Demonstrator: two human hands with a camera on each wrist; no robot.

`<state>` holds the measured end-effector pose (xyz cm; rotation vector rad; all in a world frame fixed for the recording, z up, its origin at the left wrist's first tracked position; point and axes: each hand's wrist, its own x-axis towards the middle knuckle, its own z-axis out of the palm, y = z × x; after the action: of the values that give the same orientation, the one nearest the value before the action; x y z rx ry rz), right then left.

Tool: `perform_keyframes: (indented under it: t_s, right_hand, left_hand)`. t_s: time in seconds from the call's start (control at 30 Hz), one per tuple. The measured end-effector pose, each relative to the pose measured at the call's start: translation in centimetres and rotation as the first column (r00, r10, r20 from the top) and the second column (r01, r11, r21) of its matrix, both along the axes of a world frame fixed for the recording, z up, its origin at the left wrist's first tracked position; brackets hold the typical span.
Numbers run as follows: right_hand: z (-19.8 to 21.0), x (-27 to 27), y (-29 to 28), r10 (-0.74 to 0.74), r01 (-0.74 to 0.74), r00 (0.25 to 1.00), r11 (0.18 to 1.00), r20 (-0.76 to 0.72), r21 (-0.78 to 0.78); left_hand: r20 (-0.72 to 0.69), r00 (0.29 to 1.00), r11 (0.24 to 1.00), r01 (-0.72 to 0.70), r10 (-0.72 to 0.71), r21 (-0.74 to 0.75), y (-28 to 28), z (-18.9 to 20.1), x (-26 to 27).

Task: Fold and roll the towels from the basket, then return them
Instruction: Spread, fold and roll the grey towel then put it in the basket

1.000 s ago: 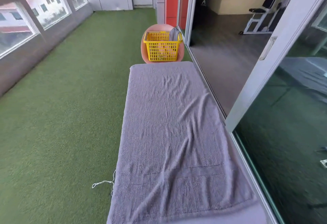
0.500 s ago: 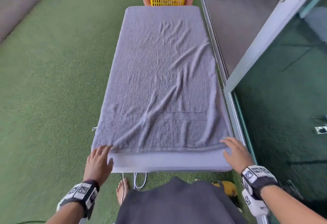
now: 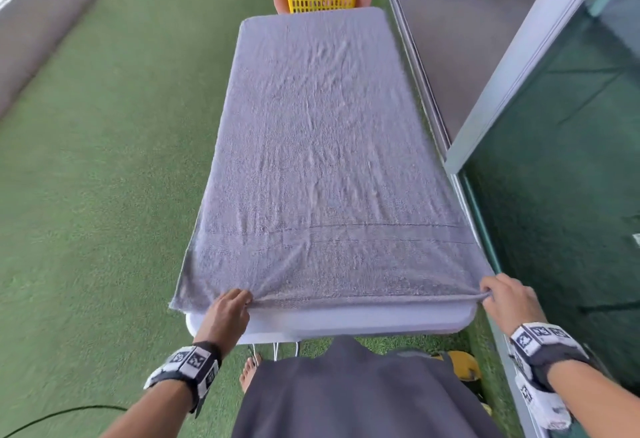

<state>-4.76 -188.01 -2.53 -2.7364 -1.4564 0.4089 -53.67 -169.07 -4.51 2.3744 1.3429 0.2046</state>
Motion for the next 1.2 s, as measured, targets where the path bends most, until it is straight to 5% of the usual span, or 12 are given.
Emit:
perform_keyframes:
  t_s: [0.1, 0.23, 0.47, 0.67, 0.87, 1.2]
  right_hand:
    - [-0.3, -1.2, -0.5, 0.021, -0.024, 0.998, 0.999, 0.056, 0.048]
    - [-0.8, -4.0, -0.5, 0.228, -0.217, 0.969, 0.969, -0.097, 0.114]
    - [-0.5, -3.8, 0.5, 0.086, -0.05, 0.978, 0.981, -0.188, 0.189]
    - [-0.5, -3.5, -1.1, 0.108, -0.063, 0.984, 0.955, -0.14, 0.289]
    - [-1.2, -4.8, -2.2, 0.029, -0.013, 0.999, 0.939, -0.042, 0.343]
    - [-2.8, -3.8, -3.8, -0.014, 0.026, 0.999, 0.958, -0.044, 0.284]
  left_hand:
    - [-0.04, 0.999, 0.999, -0.027, 0.028, 0.037, 0.0, -0.7, -0.8]
    - [-0.073, 0.991, 0.989, -0.1, 0.109, 0.109, 0.3, -1.0, -2.9]
    - [-0.015, 0.986, 0.977, -0.16, 0.164, 0.138, 0.9, 0.5, -3.5]
    - [0.128, 0.984, 0.98, -0.145, 0.127, 0.14, 0.0, 1.3, -4.8]
    - [0.115, 0.987, 0.962, -0.14, 0.115, 0.235, -0.9, 0.8, -5.4]
    - [-0.032, 0.993, 0.99, -0.114, 0.118, 0.086, -1.8, -1.7, -6.3]
